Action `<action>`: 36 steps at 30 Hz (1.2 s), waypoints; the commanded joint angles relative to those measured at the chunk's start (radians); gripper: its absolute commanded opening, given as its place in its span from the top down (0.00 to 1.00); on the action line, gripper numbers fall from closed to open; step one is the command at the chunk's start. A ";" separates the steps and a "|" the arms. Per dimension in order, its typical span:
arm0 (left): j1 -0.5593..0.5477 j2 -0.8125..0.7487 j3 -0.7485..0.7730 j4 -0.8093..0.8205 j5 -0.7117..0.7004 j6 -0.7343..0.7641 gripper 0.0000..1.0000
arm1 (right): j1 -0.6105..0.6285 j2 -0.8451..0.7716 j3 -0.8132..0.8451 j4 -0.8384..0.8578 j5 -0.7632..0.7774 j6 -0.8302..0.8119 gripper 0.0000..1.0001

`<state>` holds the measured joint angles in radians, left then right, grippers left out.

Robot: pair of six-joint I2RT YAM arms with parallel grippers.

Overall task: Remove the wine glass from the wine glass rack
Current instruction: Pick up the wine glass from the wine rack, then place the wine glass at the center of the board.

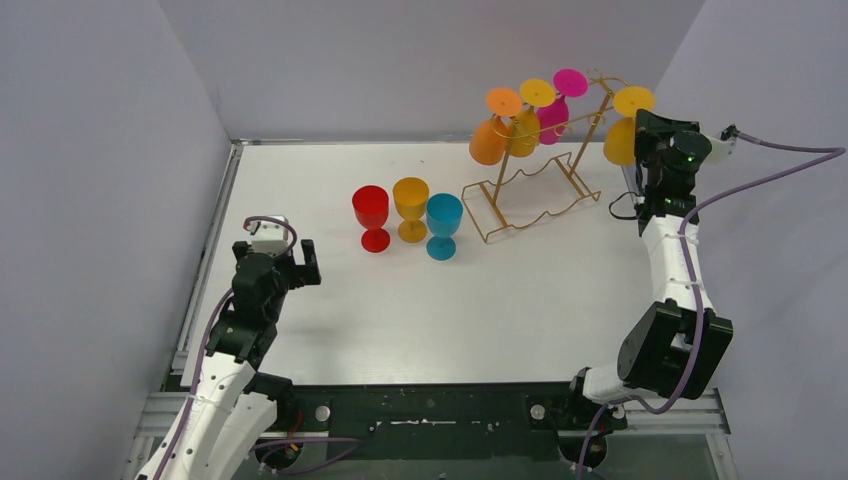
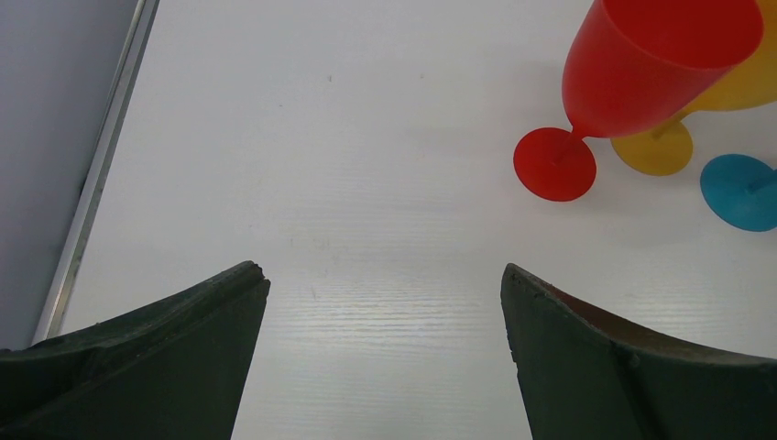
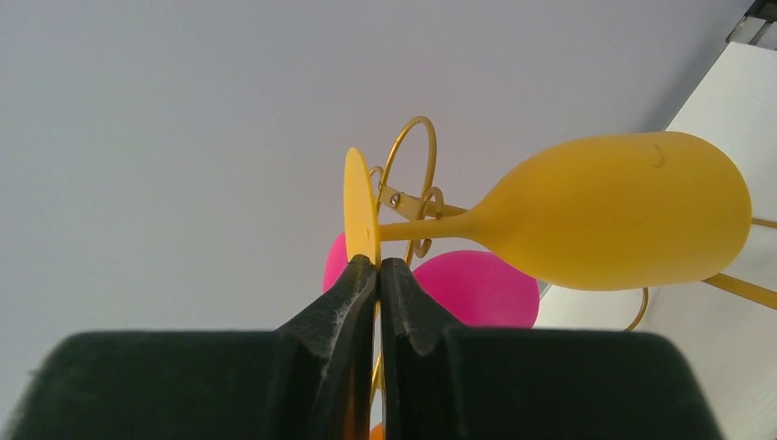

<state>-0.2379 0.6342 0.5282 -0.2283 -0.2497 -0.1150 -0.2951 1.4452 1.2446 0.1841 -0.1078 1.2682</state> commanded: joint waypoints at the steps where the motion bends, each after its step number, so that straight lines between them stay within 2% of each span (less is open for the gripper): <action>1: 0.007 -0.007 0.015 0.039 0.015 0.014 0.03 | -0.009 -0.054 -0.007 0.026 0.022 -0.015 1.00; 13: 0.006 -0.005 0.016 0.037 0.022 0.012 0.03 | -0.010 -0.076 -0.049 -0.010 0.036 0.020 1.00; 26: 0.005 -0.004 0.016 0.038 0.021 0.012 0.02 | -0.010 -0.172 -0.103 -0.060 0.053 -0.095 1.00; 36: 0.005 -0.002 0.018 0.035 0.020 0.012 0.03 | -0.010 -0.275 -0.132 -0.127 -0.057 -0.197 1.00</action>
<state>-0.2382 0.6353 0.5282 -0.2283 -0.2424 -0.1154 -0.2977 1.2381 1.1103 0.0578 -0.1116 1.1412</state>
